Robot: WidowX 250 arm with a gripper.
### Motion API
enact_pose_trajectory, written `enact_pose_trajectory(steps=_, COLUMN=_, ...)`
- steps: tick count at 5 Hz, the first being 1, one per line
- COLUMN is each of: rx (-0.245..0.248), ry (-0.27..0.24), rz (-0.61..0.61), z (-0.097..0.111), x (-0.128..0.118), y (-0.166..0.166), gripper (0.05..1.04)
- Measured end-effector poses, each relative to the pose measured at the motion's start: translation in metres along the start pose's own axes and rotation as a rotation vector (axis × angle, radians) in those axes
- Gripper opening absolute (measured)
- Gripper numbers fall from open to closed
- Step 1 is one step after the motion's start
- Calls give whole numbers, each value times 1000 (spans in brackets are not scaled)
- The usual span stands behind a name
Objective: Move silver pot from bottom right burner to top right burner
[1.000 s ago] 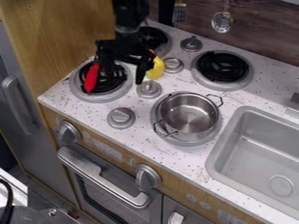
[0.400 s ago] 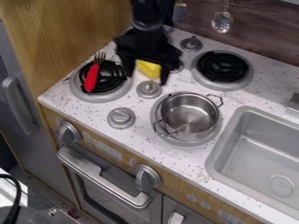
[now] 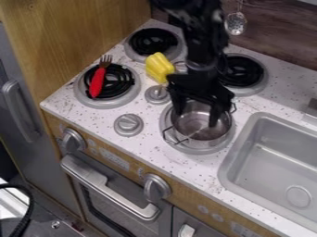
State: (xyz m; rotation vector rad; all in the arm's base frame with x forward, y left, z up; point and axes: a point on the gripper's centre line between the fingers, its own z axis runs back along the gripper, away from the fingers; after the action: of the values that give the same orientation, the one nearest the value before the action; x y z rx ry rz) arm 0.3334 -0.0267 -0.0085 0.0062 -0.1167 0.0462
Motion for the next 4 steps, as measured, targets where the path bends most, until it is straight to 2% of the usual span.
enact_pose_trajectory(steps=2, rx=-33, ry=85, rz=-47, z=-25, x=-8, y=-20, gripper=1001)
enact_pose_trajectory(steps=4, rx=-40, ry=94, rz=-75, z=-27, x=-12, y=-30, gripper=1001)
